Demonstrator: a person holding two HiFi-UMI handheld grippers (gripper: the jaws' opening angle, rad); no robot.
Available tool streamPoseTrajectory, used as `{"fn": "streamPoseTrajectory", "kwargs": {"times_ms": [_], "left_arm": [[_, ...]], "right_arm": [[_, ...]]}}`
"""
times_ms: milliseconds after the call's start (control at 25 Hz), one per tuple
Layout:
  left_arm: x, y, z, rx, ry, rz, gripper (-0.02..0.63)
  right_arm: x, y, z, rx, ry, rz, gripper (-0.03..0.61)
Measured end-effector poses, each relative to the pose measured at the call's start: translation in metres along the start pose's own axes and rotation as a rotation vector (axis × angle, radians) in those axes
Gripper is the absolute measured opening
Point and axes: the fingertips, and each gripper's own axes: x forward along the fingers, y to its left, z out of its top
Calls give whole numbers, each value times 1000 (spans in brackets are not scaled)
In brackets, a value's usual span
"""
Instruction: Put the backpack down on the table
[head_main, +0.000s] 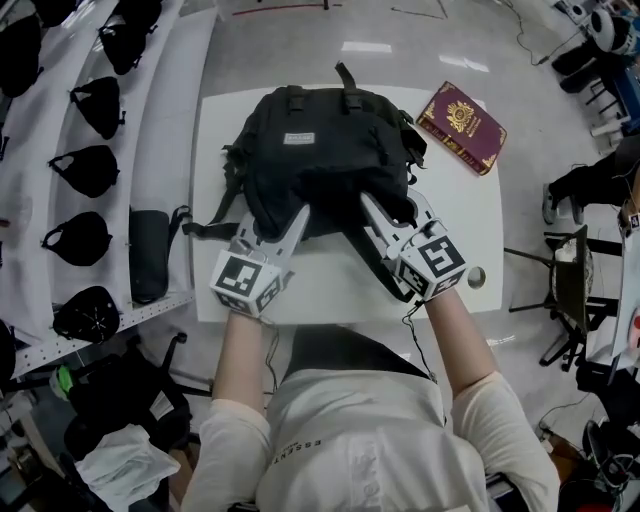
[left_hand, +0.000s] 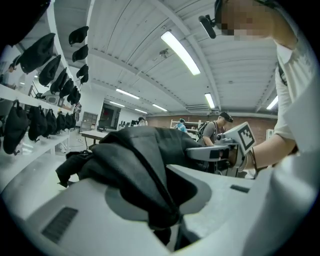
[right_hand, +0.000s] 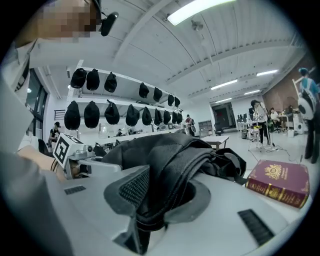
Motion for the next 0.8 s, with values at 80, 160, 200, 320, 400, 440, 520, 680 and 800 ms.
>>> {"fn": "streamPoseTrajectory", "kwargs": {"times_ms": [80,160,200,320,400,440,520,680,800], "left_arm": [[-5,-6,-7,36,-14,-6,91],[-10,-12,-16,48,-19,-13,91],[-12,-14,-21,44,-19,-14,91],[-18,-20,-35,35,-12,-16,91],[-20,-24,-43,41,-9,-16,92],[-22,-25,-47,46,-9,-13,94],[-24,-28,-55,48,-4,-10,95],[-29,-33,-70,24,13,-14,97],[-33,-35,-82,-8,28,-13,100]], "right_arm": [[-6,4,-8,3,0,4,100],[-11,9,-17,4,5,7,101],[-13,11,-22,4,9,8,101],[-19,17,-35,9,18,6,106],[-24,20,-45,11,24,-1,109],[-26,21,-50,11,29,-4,112],[-29,24,-59,13,43,-7,117],[-34,29,-77,20,77,-13,123],[-36,34,-89,28,102,-16,127]]}}
